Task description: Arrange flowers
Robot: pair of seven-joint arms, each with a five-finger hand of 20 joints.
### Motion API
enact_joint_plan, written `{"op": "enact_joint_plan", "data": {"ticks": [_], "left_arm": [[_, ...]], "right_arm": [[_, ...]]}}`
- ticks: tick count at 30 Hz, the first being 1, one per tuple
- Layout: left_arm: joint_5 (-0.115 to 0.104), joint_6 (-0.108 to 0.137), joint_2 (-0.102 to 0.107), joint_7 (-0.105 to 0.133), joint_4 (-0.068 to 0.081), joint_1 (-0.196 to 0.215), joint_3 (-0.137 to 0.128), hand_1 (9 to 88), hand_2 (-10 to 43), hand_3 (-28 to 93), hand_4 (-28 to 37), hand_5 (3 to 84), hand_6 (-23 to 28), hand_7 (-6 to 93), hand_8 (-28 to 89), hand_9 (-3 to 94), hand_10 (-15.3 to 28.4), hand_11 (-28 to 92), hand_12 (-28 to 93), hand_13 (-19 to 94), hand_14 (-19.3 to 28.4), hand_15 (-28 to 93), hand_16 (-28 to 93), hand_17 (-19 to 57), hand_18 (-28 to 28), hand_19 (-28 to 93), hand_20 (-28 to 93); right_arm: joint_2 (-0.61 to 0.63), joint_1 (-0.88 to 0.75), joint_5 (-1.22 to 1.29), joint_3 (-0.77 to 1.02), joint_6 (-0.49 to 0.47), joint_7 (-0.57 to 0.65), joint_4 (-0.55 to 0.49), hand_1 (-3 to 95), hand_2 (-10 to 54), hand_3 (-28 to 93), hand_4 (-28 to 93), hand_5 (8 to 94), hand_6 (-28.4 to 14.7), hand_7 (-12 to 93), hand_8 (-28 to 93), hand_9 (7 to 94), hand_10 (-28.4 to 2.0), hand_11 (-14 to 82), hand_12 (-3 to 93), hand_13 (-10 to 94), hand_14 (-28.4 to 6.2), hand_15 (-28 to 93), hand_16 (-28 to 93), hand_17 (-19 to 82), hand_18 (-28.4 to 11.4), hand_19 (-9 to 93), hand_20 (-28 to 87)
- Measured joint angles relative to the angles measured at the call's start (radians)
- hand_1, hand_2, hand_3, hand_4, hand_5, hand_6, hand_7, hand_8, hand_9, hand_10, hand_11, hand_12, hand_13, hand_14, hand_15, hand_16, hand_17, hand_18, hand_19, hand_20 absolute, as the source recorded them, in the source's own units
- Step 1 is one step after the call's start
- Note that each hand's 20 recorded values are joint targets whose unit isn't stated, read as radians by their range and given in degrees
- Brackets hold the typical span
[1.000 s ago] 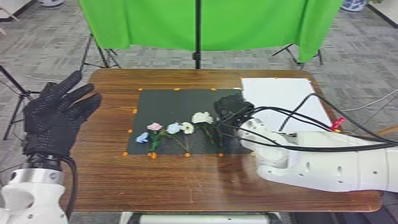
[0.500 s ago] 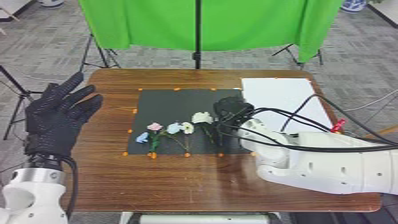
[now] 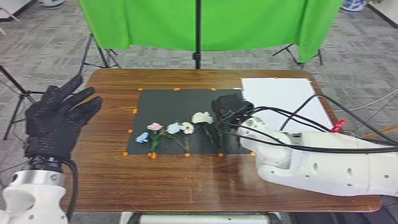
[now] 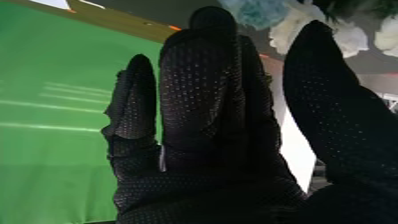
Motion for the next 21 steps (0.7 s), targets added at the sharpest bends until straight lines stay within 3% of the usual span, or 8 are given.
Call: {"op": "enact_joint_plan", "data": {"ticks": [4, 8, 14, 21], "left_arm": [[-0.001, 0.005, -0.002, 0.006, 0.000, 0.001, 0.002, 21.7, 11.6, 75, -28.3, 35.8, 10.9, 13.1, -9, 29.6, 20.8, 30, 9, 24, 28.4, 60, -14, -5.9, 27.4, 78, -13], [-0.004, 0.012, -0.001, 0.028, 0.000, 0.015, 0.003, 21.5, 11.3, 75, -28.3, 36.4, 10.3, 13.0, -9, 29.7, 20.6, 29, 9, 24, 28.4, 59, -14, -7.0, 26.8, 74, -14], [0.000, 0.009, 0.000, 0.040, 0.000, 0.046, -0.011, 20.7, 10.4, 75, -28.3, 37.2, 9.1, 12.2, -9, 29.9, 19.9, 27, 9, 24, 28.2, 58, -13, -8.5, 26.2, 69, -9], [0.007, -0.006, -0.001, 0.047, 0.009, 0.058, -0.033, 20.0, 9.4, 75, -28.3, 35.7, 7.2, 10.9, -8, 29.9, 19.0, 26, 10, 23, 27.7, 56, -11, -8.9, 25.8, 65, 1]], "right_arm": [[0.000, -0.011, 0.003, 0.020, -0.001, -0.006, -0.003, 37.5, -9.5, 79, -28, 61.4, -0.5, 21, -14, 73.7, -10.4, 29.7, 16.7, 76, -4.0, 67, 15, 37, -18.9, 91, 17], [0.012, -0.028, 0.033, 0.062, 0.001, -0.014, -0.026, 33.0, -7.5, 78, -27, 63.8, -0.4, 19, -14, 73.3, -11.0, 23.2, 15.0, 70, -9.1, 59, 13, 30, -20.5, 82, 14], [0.083, -0.206, 0.293, 0.398, 0.023, -0.057, -0.133, 31.4, -6.1, 79, -26, 61.3, -0.6, 18, -14, 69.1, -12.3, 19.2, 14.5, 62, -12.5, 50, 11, 25, -21.4, 73, 12], [0.160, -0.451, 0.445, 0.709, 0.230, -0.138, -0.176, 27.4, -4.5, 81, -27, 54.9, -1.4, 18, -13, 61.3, -13.6, 17.8, 14.0, 54, -14.5, 46, 12, 17, -23.3, 64, 12]]}}
